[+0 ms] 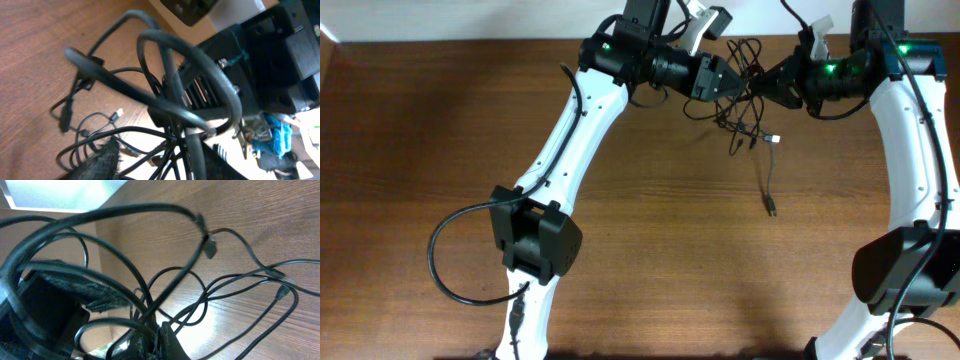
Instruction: Untangle cables
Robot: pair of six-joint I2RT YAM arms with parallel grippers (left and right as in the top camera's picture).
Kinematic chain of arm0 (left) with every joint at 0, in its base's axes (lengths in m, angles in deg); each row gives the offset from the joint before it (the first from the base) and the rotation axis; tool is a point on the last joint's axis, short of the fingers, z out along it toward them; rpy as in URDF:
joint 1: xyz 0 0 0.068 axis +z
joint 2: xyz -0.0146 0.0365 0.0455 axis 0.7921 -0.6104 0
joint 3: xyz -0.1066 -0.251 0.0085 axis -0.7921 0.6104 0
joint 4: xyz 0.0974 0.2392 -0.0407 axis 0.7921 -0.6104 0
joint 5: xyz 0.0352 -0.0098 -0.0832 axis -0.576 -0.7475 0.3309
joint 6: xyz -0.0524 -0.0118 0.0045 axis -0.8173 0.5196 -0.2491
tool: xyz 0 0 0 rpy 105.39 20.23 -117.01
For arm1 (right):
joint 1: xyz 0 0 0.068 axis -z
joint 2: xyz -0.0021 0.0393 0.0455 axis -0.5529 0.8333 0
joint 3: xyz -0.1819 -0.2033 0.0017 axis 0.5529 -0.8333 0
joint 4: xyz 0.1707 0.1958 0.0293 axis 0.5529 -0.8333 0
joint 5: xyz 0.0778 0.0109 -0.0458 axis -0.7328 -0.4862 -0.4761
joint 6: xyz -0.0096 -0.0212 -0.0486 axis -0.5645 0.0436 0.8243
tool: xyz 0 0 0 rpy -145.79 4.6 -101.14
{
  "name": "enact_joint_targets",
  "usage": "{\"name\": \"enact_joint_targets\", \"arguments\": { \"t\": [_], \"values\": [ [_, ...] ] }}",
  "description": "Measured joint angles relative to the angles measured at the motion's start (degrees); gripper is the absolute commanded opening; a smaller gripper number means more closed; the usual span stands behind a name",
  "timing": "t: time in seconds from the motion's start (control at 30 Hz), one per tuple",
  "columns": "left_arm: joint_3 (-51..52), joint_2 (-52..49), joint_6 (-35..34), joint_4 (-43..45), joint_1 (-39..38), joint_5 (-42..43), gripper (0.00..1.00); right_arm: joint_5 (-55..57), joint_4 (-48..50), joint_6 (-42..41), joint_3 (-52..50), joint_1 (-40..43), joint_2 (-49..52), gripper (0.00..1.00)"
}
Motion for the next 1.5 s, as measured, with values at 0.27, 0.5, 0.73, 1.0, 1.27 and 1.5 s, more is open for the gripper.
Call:
{"name": "enact_joint_targets", "arguments": {
  "t": [0.27,0.5,0.73,1.0,1.27,1.5],
  "values": [
    [0.0,0.0,0.6,-8.5,1.6,-1.3,0.00,1.3,-7.0,3.2,0.1,0.3,0.0,0.04],
    [0.0,0.0,9.5,-24.0,11.3,-14.8,0.00,27.8,-14.2,4.2,0.2,4.9,0.0,0.04],
    [-1.9,0.0,9.1,-24.5,9.7,-5.7,0.00,15.1,-14.6,17.5,0.2,0.5,0.0,0.33],
    [-9.1,0.7,3.4,-12.7,12.3,30.3,0.00,2.8,-9.2,26.8,0.2,-0.5,0.0,0.41],
    [-9.1,0.7,-3.8,-11.4,12.3,35.2,0.00,-14.2,-3.5,33.2,0.2,-0.6,0.0,0.46],
    [-9.1,0.7,-6.3,-11.3,12.3,35.4,0.00,-17.9,3.3,23.2,0.2,-4.4,0.0,0.46]
  ]
}}
